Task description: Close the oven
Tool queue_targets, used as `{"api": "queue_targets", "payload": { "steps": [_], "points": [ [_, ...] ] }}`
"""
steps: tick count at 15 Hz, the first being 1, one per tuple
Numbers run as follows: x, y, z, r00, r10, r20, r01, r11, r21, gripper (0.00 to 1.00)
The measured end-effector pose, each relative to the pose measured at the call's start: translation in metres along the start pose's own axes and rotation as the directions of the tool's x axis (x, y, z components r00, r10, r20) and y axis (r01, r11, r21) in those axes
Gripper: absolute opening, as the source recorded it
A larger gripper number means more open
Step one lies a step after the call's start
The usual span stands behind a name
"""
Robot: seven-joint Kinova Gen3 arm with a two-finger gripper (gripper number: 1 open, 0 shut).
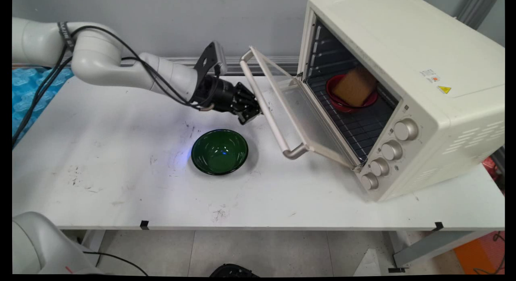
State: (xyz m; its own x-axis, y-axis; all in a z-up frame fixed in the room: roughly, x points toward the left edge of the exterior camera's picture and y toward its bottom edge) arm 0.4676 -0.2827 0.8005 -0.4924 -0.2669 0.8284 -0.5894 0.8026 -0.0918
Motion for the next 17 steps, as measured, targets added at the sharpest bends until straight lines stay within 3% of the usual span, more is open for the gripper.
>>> {"api": "queue_targets", "payload": {
  "steps": [9, 17],
  "points": [
    [0.045, -0.013, 0.022, 0.996, 0.025, -0.084, -0.025, 1.000, 0.005, 0.00],
    [0.064, -0.022, 0.029, 0.995, 0.018, -0.096, -0.017, 1.000, 0.013, 0.00]
  ]
}}
